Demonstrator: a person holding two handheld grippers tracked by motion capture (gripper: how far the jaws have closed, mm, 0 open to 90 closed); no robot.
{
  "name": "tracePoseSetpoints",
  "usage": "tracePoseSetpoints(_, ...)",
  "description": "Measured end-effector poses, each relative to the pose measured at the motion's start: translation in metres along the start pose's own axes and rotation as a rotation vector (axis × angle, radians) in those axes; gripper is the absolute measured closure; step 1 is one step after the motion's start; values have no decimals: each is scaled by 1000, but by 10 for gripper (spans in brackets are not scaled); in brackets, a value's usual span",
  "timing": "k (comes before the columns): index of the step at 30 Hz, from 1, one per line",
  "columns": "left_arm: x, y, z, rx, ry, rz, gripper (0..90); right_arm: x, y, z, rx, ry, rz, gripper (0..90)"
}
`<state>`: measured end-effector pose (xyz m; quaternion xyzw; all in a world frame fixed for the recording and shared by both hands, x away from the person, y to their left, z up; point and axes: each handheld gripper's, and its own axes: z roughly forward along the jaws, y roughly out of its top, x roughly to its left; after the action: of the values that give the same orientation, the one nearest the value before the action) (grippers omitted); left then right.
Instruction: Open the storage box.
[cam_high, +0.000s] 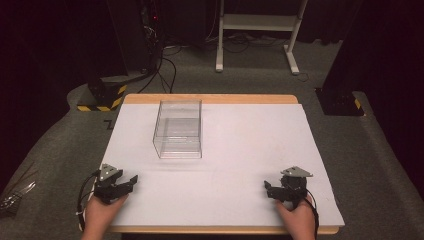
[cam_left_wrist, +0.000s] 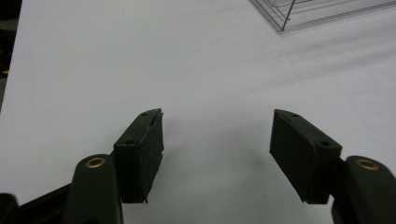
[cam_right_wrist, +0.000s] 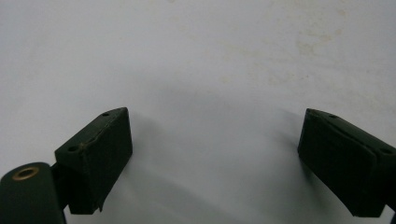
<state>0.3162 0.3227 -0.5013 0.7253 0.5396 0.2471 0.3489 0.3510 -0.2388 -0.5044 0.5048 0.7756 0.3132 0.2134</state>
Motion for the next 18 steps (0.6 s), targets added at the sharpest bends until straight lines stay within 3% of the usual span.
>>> tracePoseSetpoints(18, -24, 18, -17, -109, -107, -26, 399, 0, 0, 0, -1, -2, 0, 98)
